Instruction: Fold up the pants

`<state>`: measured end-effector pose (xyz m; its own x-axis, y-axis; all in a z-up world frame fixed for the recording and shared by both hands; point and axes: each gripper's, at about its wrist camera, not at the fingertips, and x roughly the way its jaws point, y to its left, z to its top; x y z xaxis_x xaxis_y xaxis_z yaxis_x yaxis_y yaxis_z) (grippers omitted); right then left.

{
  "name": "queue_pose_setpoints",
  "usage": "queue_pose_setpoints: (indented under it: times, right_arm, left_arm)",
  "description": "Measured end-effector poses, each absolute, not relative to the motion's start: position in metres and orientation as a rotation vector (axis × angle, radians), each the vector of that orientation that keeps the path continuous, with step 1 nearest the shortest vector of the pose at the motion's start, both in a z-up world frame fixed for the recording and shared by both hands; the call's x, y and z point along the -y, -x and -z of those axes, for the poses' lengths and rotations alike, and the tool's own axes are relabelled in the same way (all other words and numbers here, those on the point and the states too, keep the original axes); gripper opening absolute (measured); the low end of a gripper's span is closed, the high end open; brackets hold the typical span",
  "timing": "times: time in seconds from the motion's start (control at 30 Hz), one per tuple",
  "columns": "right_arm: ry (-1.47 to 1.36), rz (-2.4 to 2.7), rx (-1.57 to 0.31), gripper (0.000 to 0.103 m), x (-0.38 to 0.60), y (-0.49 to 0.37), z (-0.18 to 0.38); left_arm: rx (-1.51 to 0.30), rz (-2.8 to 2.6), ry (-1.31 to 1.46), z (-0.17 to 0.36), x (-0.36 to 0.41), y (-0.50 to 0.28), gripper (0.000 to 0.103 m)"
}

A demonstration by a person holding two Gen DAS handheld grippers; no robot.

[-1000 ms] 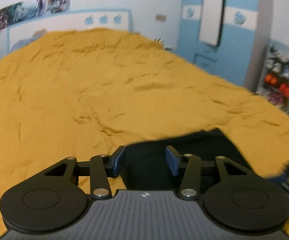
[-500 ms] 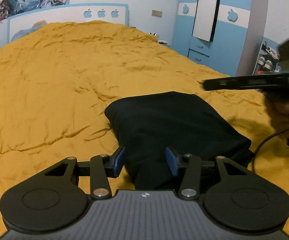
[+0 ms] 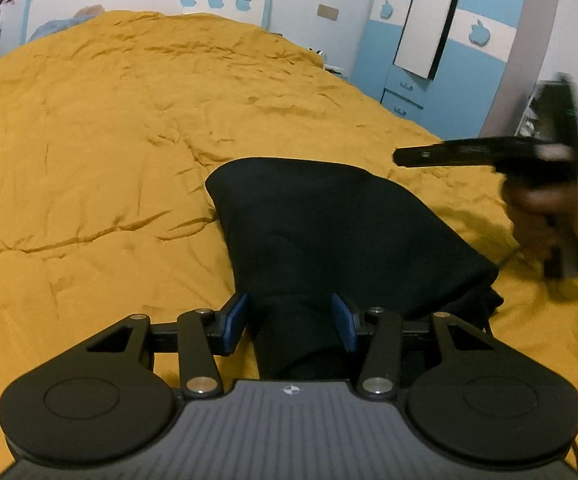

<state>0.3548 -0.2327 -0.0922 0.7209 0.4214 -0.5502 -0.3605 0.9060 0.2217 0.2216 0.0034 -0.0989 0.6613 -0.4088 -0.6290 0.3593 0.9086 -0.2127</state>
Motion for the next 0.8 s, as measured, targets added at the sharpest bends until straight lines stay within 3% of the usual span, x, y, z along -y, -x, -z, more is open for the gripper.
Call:
queue_pose_setpoints:
  times: [0.33,0.4,0.47,0.6,0.8]
  right_arm:
    - [0.106,-0.59,-0.748,0.015,0.198,-0.273,0.106]
    - [0.102,-0.582,-0.767,0.02,0.206,-0.268,0.096]
    - [0.117,-0.566,-0.786,0.031,0.216,-0.26,0.089]
    - [0.142,-0.548,-0.788,0.031,0.224,-0.244,0.078]
    - [0.013,-0.531,-0.737,0.032,0.242,-0.256,0.06]
  left_arm:
    - [-0.795,0.455,0.106,0.103,-0.009,-0.214,0.057]
    - [-0.79,0.455,0.095,0.102,-0.009,-0.208,0.057]
    - [-0.791,0.455,0.089,0.101,-0.01,-0.206,0.057]
    - [-0.816,0.479,0.038,0.1,-0.006,-0.198,0.054]
    - [-0.711,0.48,0.082,0.071,-0.02,-0.185,0.054]
